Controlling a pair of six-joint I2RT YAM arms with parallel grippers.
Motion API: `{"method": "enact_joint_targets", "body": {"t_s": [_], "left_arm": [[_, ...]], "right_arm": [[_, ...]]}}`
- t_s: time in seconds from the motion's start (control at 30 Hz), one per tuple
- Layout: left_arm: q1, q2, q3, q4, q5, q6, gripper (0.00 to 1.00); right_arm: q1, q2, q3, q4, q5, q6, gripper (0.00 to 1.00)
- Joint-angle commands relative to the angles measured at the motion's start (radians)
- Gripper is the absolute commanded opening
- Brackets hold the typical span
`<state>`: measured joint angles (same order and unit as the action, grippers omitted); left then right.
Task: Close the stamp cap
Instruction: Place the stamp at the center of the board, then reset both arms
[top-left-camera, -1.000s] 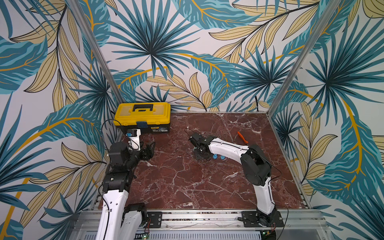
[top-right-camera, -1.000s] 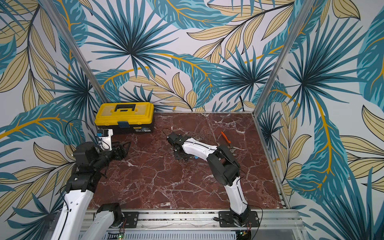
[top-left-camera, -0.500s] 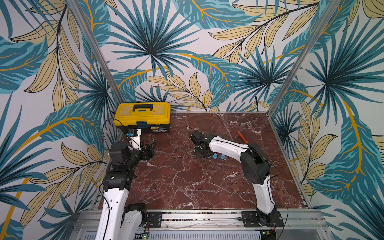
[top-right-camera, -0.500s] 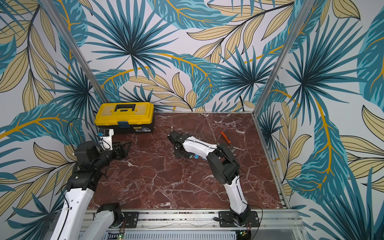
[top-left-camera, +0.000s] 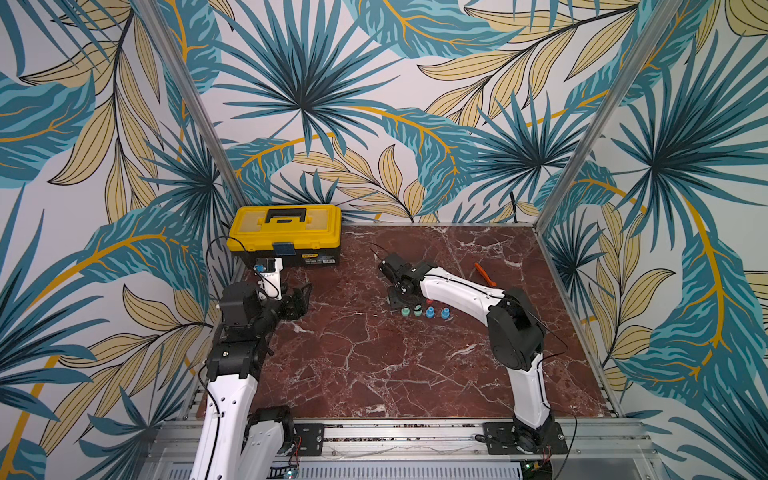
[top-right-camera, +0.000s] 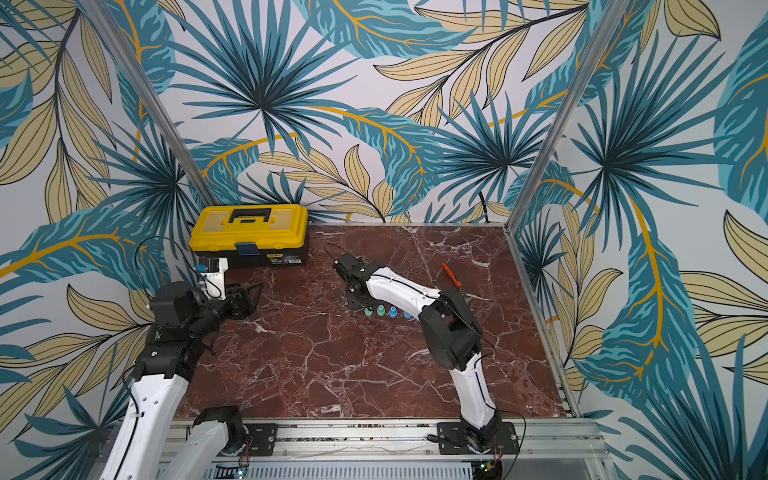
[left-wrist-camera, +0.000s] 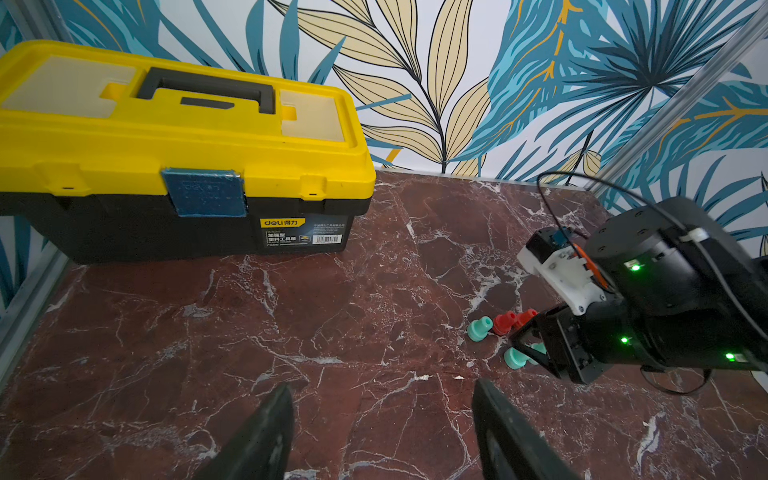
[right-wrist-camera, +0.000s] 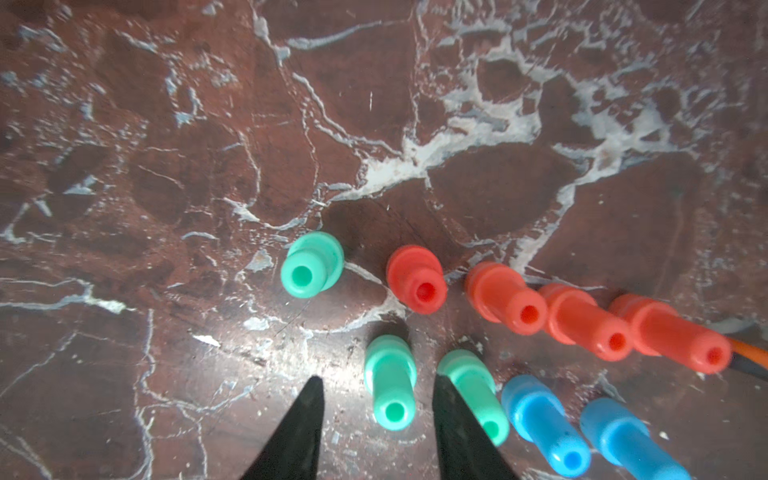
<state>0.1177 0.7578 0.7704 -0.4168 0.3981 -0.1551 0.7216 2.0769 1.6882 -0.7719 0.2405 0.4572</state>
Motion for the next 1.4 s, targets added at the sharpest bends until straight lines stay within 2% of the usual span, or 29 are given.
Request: {"method": "enact_joint_targets", "body": {"t_s": [0.0,0.07,0.2,0.23,0.3,0.4,0.5,0.7,0.9,0.97,1.07,1.17,1.3,1.37], "left_arm": [[0.006,0.033,0.038,-0.002,-0.005,-0.020,0.73],[0.001,0.057,0.041,0.002,-0.016,-0.043,0.77],[-0.031,0.108,0.044,0.004,-0.098,-0.071,0.86],[-0.045,0.120,0.044,0.005,-0.123,-0.075,0.91],[-0.081,0.148,0.038,0.020,-0.185,-0.086,0.96],[-0.121,0.187,0.016,0.067,-0.261,-0.109,1.00],[-0.139,0.220,-0.019,0.135,-0.343,-0.121,1.00],[-0.141,0.320,-0.107,0.326,-0.527,-0.117,1.00],[-0.142,0.447,-0.179,0.510,-0.627,-0.036,1.00],[-0.142,0.490,-0.197,0.577,-0.668,-0.007,1.00],[-0.142,0.544,-0.227,0.683,-0.678,0.034,1.00],[-0.140,0.575,-0.281,0.832,-0.643,0.073,1.00],[-0.109,0.580,-0.344,1.019,-0.557,0.100,1.00],[-0.060,0.580,-0.387,1.115,-0.488,0.075,1.00]], "right_arm": [[-0.026,-0.092,0.017,-0.040,0.041,-0.036,0.50],[-0.037,-0.125,0.003,-0.043,0.066,-0.049,0.54],[-0.068,-0.212,-0.069,-0.027,0.126,-0.091,0.70],[-0.077,-0.238,-0.098,-0.013,0.128,-0.105,0.77],[-0.104,-0.304,-0.176,0.031,0.136,-0.129,0.99],[-0.162,-0.390,-0.277,0.076,0.138,-0.152,1.00],[-0.231,-0.466,-0.374,0.111,0.172,-0.175,1.00],[-0.388,-0.604,-0.610,0.261,0.231,-0.174,1.00],[-0.532,-0.701,-0.877,0.535,0.254,-0.186,0.99],[-0.561,-0.715,-0.904,0.573,0.294,-0.191,1.00],[-0.595,-0.738,-0.985,0.735,0.275,-0.246,1.00],[-0.598,-0.747,-1.147,1.052,0.279,-0.372,1.00],[-0.620,-0.761,-1.206,1.211,0.226,-0.403,1.00],[-0.629,-0.752,-1.228,1.295,0.201,-0.410,1.00]]}}
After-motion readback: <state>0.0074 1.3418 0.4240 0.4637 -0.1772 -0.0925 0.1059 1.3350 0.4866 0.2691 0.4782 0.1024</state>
